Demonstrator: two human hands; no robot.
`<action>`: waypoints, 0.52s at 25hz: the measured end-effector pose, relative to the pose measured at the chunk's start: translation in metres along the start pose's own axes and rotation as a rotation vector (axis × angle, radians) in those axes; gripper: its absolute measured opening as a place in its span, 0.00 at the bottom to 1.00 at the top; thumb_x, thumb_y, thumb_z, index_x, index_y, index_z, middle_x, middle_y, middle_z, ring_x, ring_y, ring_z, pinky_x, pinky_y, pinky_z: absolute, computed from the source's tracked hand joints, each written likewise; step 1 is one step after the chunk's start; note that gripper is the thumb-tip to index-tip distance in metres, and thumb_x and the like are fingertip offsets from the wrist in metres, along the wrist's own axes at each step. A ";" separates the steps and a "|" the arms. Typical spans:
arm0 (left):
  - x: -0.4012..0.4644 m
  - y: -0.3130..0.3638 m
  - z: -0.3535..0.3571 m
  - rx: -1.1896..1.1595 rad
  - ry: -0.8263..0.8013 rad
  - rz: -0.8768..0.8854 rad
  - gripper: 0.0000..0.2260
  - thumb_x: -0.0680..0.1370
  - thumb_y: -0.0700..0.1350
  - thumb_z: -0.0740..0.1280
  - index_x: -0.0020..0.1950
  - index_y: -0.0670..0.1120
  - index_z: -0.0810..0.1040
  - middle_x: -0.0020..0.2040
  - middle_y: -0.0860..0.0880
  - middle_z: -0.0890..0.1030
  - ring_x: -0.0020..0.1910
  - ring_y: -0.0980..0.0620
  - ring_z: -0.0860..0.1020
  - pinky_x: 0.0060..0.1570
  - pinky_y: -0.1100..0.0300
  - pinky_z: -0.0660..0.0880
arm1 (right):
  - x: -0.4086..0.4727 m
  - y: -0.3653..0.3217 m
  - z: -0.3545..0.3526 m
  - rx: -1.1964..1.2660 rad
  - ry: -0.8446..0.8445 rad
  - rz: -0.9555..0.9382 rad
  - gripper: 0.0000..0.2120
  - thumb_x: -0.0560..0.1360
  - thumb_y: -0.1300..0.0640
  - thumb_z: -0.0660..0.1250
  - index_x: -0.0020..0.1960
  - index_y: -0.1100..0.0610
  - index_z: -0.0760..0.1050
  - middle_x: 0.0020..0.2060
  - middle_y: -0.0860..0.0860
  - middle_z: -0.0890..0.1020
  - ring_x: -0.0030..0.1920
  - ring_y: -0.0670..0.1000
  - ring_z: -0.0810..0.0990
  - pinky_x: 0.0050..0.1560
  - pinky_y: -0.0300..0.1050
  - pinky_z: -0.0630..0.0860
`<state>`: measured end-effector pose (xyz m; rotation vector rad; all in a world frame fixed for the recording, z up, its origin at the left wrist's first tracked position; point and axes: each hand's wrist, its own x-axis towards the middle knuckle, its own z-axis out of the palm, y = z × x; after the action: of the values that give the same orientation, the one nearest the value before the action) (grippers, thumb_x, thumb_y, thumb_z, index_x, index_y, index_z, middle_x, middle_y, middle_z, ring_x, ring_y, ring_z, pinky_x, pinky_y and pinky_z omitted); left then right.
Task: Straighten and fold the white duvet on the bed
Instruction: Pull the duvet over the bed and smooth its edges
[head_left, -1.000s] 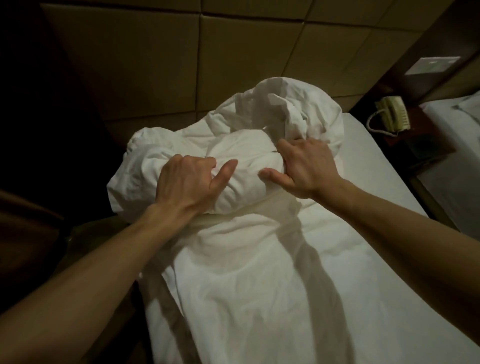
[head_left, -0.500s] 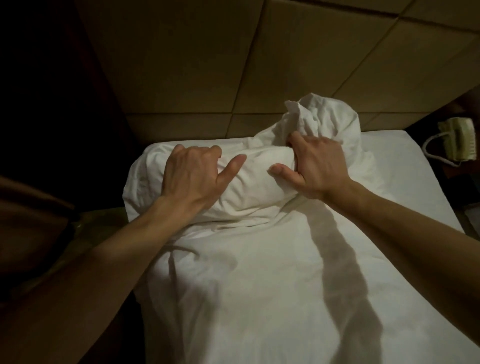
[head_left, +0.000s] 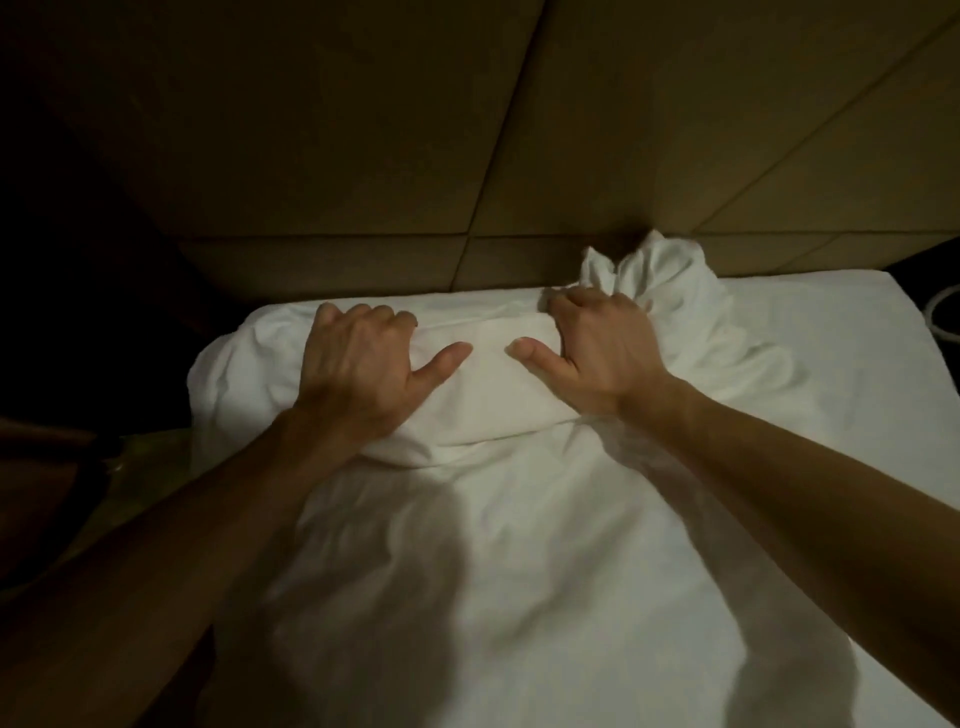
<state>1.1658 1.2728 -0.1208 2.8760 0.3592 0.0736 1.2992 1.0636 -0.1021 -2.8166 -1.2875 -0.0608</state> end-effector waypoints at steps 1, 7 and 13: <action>0.007 -0.006 0.017 0.013 0.019 0.012 0.43 0.77 0.72 0.39 0.52 0.42 0.82 0.45 0.42 0.83 0.46 0.42 0.79 0.51 0.47 0.69 | 0.011 0.004 0.017 -0.005 -0.028 0.009 0.43 0.76 0.25 0.40 0.42 0.59 0.78 0.37 0.54 0.79 0.35 0.52 0.72 0.41 0.46 0.67; 0.044 -0.034 0.085 -0.061 -0.032 -0.072 0.39 0.77 0.70 0.41 0.51 0.42 0.82 0.49 0.41 0.81 0.49 0.42 0.76 0.52 0.47 0.69 | 0.069 0.025 0.093 0.145 -0.178 -0.021 0.41 0.76 0.27 0.41 0.50 0.58 0.79 0.44 0.51 0.74 0.47 0.53 0.72 0.51 0.48 0.66; 0.051 -0.030 0.088 -0.033 -0.246 -0.108 0.39 0.69 0.74 0.34 0.45 0.49 0.75 0.48 0.46 0.81 0.50 0.45 0.77 0.57 0.48 0.68 | 0.071 0.035 0.106 0.179 -0.353 -0.007 0.43 0.73 0.23 0.38 0.41 0.57 0.75 0.37 0.51 0.77 0.42 0.54 0.77 0.49 0.51 0.70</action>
<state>1.2151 1.2932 -0.2128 2.7835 0.4579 -0.2872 1.3740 1.1001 -0.2052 -2.7485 -1.2835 0.5468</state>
